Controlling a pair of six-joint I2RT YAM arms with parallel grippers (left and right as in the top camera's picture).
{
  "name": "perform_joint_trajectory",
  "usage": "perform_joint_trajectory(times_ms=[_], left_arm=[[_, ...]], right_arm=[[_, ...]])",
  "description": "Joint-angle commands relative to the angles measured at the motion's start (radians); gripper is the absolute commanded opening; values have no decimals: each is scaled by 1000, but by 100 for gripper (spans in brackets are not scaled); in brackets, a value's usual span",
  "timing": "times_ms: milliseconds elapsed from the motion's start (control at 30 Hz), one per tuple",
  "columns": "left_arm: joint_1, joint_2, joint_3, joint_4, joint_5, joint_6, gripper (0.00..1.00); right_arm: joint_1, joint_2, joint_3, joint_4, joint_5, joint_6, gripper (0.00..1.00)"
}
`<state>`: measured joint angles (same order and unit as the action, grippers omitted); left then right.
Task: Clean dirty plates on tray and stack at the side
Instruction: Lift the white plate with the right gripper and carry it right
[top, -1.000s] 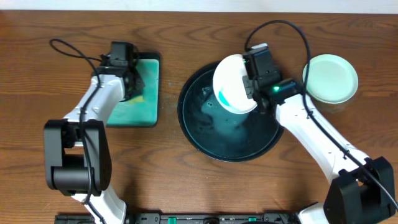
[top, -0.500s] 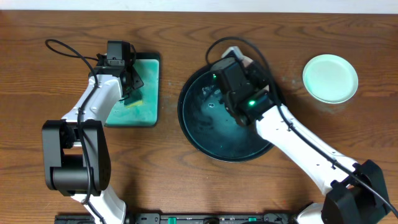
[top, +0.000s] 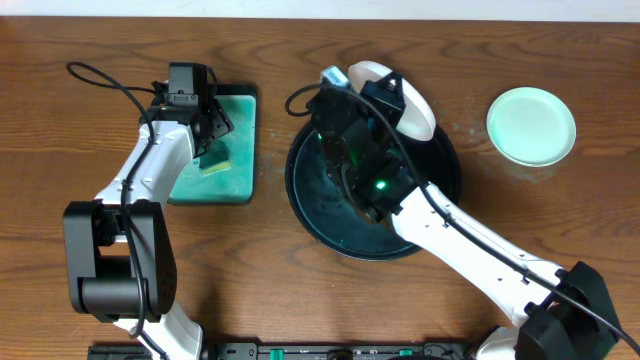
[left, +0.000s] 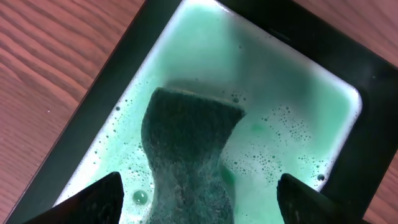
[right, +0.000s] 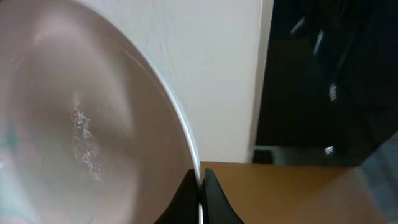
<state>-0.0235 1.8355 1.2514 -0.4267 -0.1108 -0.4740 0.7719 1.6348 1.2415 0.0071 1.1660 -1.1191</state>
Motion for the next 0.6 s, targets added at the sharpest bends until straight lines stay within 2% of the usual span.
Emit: perform_joint_trajectory(times_ms=[0, 400, 500, 567], left_arm=[[1, -21, 3, -3, -13, 2, 80], [1, -21, 3, -3, -12, 2, 80], [1, -21, 3, -3, -12, 2, 80], [1, -21, 3, -3, -12, 2, 80]], right_arm=[[25, -25, 17, 6, 49, -148, 1], [34, -25, 17, 4, 48, -192, 1], [30, -25, 16, -18, 48, -110, 1], [23, -25, 16, -93, 20, 37, 1]])
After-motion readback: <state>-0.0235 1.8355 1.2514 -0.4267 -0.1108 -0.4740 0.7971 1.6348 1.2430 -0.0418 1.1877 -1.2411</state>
